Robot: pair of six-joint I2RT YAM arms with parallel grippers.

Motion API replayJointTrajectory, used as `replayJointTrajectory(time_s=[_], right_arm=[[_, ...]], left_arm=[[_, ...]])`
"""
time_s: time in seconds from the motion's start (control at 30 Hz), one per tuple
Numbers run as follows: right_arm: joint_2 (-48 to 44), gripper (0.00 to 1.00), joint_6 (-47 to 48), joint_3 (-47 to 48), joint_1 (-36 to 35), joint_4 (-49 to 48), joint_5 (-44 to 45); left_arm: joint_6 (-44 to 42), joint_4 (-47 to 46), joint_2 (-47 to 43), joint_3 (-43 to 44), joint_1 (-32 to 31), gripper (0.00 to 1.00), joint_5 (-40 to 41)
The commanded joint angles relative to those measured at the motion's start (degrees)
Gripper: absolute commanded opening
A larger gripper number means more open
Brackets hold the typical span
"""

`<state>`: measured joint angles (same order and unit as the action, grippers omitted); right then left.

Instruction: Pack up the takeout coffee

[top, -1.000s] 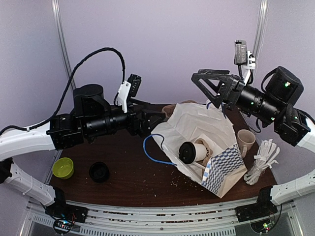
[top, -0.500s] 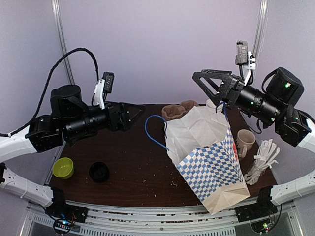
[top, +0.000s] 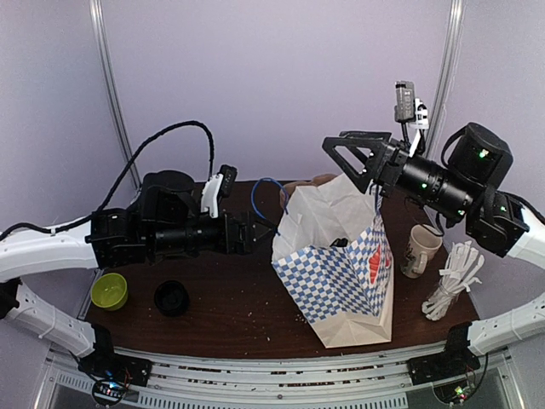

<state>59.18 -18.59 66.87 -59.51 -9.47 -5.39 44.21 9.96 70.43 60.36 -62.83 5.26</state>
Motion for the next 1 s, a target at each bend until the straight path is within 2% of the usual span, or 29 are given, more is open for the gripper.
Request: replayJointTrajectory(time_s=[0.0, 0.23, 0.3, 0.4, 0.57, 0.63, 0.83, 0.97], right_arm=[[0.4, 0.96, -1.6, -0.9, -0.3, -3.9, -2.2], [1.7, 0.95, -4.3, -1.6, -0.3, -6.5, -6.6], [2.0, 0.95, -4.9, -1.8, -0.3, -6.9, -7.6], [2.4, 0.95, -5.5, -1.8, -0.2, -7.2, -7.8], [3.1, 0.94, -5.9, -1.2, -0.3, -7.4, -8.6], [3.5, 0.94, -6.0, -0.6, -0.3, -7.0, -9.6], [3.1, 0.98, -2.8, 1.1, -0.2, -5.0, -16.2], [2.7, 0.99, -0.5, 2.5, 0.0, -5.3, -26.8]], left_arm=[[-1.3, -4.1, 2.6, 1.4, 2.6, 0.95, -2.0], [-2.4, -10.0, 4.6, -0.5, 7.4, 0.88, -7.1], [-3.6, -11.2, 5.8, 0.2, 8.1, 0.83, -9.0], [-4.9, -12.8, 7.7, 1.6, 8.5, 0.64, -11.6], [-7.6, -12.3, 9.5, 3.4, 9.0, 0.23, -11.4], [-9.0, -12.2, 9.1, 3.8, 9.6, 0.0, -11.2], [-16.1, -7.6, 5.4, 8.2, 10.7, 0.0, -6.4], [-21.3, -3.0, 3.7, 12.8, 12.2, 0.0, -2.8]])
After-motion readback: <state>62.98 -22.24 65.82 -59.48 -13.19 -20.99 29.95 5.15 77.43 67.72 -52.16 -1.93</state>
